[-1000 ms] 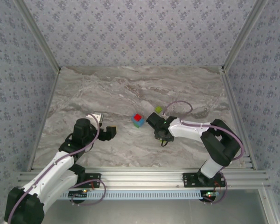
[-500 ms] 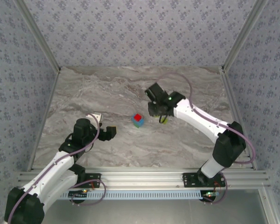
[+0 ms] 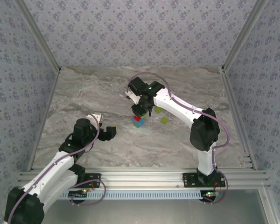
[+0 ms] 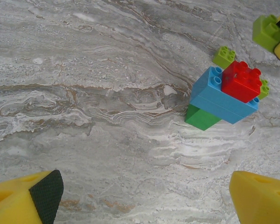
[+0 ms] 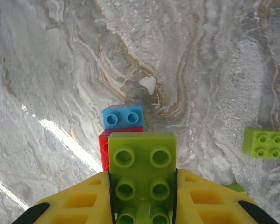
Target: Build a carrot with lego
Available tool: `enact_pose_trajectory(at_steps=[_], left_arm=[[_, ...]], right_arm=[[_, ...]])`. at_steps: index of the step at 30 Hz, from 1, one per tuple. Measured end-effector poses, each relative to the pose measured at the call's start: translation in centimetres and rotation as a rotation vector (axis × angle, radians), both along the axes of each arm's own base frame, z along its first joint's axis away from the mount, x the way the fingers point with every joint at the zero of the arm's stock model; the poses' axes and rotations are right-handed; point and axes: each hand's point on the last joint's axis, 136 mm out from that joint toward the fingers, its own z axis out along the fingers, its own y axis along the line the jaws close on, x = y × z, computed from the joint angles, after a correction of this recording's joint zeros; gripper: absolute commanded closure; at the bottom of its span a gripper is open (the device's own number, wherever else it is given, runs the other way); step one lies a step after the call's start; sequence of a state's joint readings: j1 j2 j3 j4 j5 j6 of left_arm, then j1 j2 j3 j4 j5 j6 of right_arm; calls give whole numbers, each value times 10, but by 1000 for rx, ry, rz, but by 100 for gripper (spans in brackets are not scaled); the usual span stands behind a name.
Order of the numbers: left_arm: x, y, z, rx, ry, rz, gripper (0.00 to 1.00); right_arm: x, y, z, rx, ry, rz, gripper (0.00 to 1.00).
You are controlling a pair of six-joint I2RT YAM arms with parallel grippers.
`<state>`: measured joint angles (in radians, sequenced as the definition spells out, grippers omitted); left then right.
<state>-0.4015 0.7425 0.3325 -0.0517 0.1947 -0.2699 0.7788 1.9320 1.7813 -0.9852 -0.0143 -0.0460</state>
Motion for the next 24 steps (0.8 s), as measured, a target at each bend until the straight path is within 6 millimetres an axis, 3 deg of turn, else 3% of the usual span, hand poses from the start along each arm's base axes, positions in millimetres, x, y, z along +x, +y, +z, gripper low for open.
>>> enact_pose_trajectory(at_steps=[9, 24], left_arm=[[0, 0, 0, 0, 0, 0, 7], [0, 0, -2, 3, 7, 0, 7]], right_arm=[[-6, 8, -1, 15, 5, 137, 70], [-2, 19, -27, 10, 38, 158, 71]])
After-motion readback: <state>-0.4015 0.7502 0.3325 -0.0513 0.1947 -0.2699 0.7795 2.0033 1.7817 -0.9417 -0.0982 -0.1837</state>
